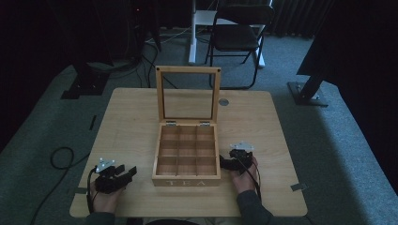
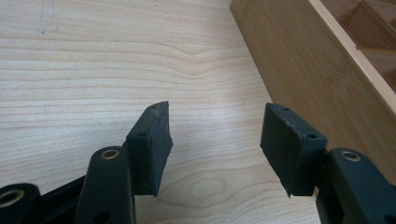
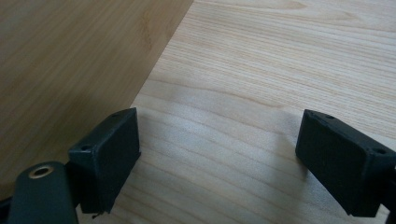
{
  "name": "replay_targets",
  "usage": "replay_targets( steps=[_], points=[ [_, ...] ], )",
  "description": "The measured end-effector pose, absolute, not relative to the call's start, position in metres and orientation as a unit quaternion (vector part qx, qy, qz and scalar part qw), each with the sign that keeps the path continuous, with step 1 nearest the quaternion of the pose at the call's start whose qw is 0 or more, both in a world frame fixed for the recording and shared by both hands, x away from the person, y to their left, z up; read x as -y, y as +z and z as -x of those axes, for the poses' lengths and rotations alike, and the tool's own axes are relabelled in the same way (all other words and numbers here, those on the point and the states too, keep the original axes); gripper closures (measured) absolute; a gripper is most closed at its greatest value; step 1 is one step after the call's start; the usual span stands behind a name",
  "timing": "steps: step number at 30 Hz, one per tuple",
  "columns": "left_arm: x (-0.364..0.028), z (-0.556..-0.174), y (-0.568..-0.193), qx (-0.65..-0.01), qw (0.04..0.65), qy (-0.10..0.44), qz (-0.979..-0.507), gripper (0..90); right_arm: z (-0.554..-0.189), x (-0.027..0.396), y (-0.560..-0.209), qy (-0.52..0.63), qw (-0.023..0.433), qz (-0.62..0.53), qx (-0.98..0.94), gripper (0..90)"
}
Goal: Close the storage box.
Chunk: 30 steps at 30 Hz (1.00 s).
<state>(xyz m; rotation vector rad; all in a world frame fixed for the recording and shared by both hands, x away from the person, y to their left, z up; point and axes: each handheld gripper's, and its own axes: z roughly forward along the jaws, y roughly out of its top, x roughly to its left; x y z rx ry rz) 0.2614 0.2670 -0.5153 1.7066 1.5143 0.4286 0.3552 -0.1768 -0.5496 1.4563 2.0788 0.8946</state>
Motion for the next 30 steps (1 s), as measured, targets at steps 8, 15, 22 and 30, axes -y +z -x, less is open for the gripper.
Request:
replay_targets(
  steps=[8,15,22,30],
  points=[
    [-0.267,-0.261,-0.515,-0.597,0.401,0.169,-0.674,42.8,-0.353,0.173,-0.547,0.328,0.221,-0.521,-0.757,26.8],
    [-0.267,-0.261,-0.515,-0.597,0.399,0.169,-0.675,42.8,-0.356,0.177,-0.541,0.314,0.209,-0.532,-0.758,42.9],
    [-0.266,-0.262,-0.515,-0.598,0.394,0.168,-0.677,42.9,-0.356,0.185,-0.528,0.344,0.170,-0.544,-0.746,50.6],
    [-0.266,-0.262,-0.516,-0.598,0.394,0.167,-0.677,42.9,-0.359,0.183,-0.505,0.365,0.184,-0.522,-0.749,49.3]
  ],
)
